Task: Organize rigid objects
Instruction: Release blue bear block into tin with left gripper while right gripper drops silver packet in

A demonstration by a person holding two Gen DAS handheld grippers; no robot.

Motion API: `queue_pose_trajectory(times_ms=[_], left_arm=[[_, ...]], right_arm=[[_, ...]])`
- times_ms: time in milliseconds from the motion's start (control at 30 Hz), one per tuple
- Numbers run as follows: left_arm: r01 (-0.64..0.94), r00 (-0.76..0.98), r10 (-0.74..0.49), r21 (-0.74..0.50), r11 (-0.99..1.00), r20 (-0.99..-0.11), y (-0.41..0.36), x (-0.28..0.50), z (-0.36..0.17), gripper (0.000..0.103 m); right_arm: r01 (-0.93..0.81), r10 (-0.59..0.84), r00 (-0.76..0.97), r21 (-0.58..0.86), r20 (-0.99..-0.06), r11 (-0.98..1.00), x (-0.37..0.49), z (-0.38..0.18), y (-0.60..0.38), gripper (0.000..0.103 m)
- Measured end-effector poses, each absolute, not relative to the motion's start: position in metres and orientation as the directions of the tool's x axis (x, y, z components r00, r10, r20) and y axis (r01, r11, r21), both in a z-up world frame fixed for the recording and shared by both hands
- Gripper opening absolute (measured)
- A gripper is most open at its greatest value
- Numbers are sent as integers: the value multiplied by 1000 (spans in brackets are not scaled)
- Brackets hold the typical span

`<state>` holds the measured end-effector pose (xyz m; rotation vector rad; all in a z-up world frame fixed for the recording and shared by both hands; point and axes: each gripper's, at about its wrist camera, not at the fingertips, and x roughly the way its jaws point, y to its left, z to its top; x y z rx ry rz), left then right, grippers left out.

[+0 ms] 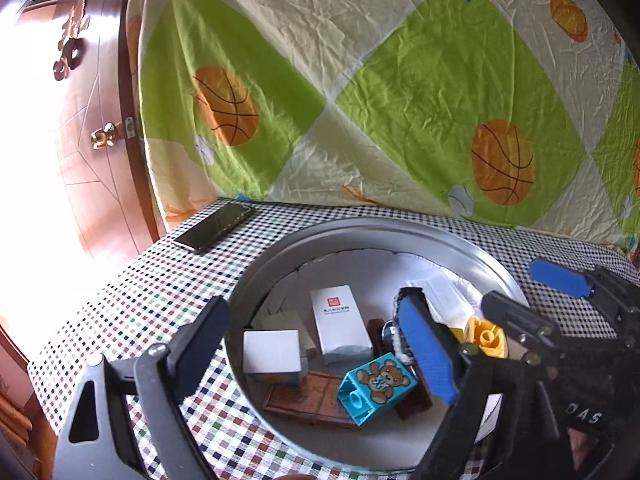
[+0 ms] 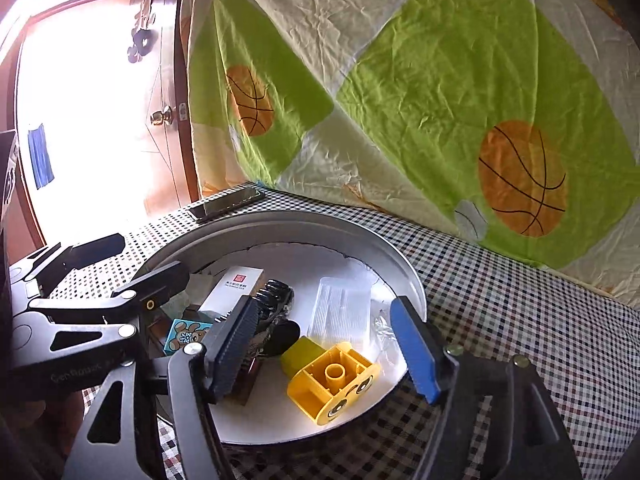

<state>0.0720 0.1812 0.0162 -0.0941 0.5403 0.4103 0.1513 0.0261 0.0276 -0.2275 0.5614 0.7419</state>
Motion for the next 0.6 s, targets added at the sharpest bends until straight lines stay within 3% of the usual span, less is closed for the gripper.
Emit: queue_pose_trajectory(times_ms=[133,233,600], left_arm=[[-413,777,361,16,911,-516,183,64,21,90],[-424,776,373,18,906,-509,184,60,25,98],[-429,785,403,57,902,-470,174,50,38,98]], right_arm=[[-691,575,616,-18,-538,723,143,38,22,71],[-692,577,629,-36,-521,721,136,45,20,71],[-691,582,641,-46,-501,721,123,54,10,72]])
